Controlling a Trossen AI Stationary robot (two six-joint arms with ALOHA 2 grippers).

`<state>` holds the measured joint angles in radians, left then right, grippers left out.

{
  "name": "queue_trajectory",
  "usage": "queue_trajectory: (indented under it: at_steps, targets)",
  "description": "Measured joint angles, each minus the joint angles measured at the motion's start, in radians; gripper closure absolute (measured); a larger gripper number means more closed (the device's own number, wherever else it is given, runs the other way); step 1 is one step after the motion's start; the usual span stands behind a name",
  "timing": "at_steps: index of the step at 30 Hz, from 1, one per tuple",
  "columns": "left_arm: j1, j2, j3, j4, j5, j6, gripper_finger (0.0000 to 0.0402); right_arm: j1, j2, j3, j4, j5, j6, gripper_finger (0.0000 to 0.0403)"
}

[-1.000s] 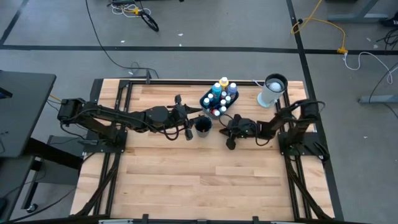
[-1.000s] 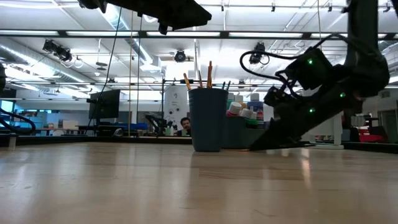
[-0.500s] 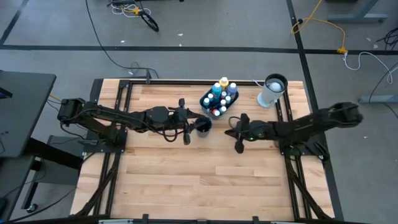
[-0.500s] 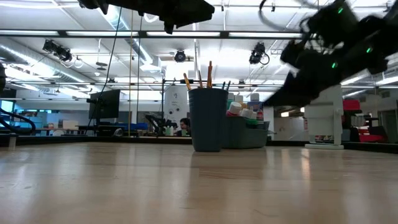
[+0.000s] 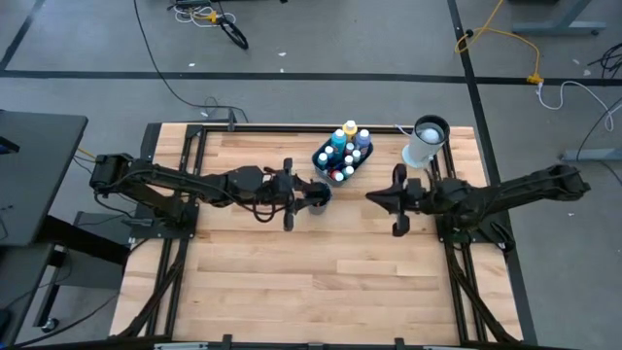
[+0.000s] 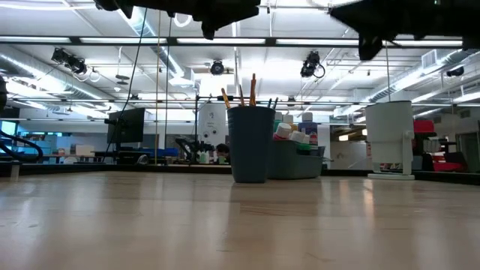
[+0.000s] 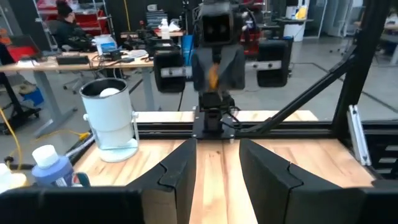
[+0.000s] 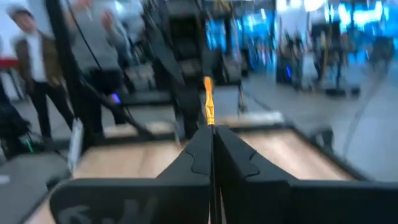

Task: Pick & Place Paint Supplies
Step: Put the golden paint brush into the blue cup

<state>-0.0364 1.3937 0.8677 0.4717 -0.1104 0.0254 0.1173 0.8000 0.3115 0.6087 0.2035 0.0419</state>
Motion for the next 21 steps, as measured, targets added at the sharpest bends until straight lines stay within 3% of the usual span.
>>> queue_trajectory:
  at_steps: [9, 21]
  targets:
    - [0.0, 0.0, 0.0, 0.068, 0.032, -0.005, 0.027, -0.003, 0.194, 0.01, 0.347, -0.072, -0.062, 0.0397]
    - [0.0, 0.0, 0.001, 0.104, 0.063, 0.021, 0.027, -0.003, 0.499, 0.288, 0.296, -0.064, -0.133, 0.0397]
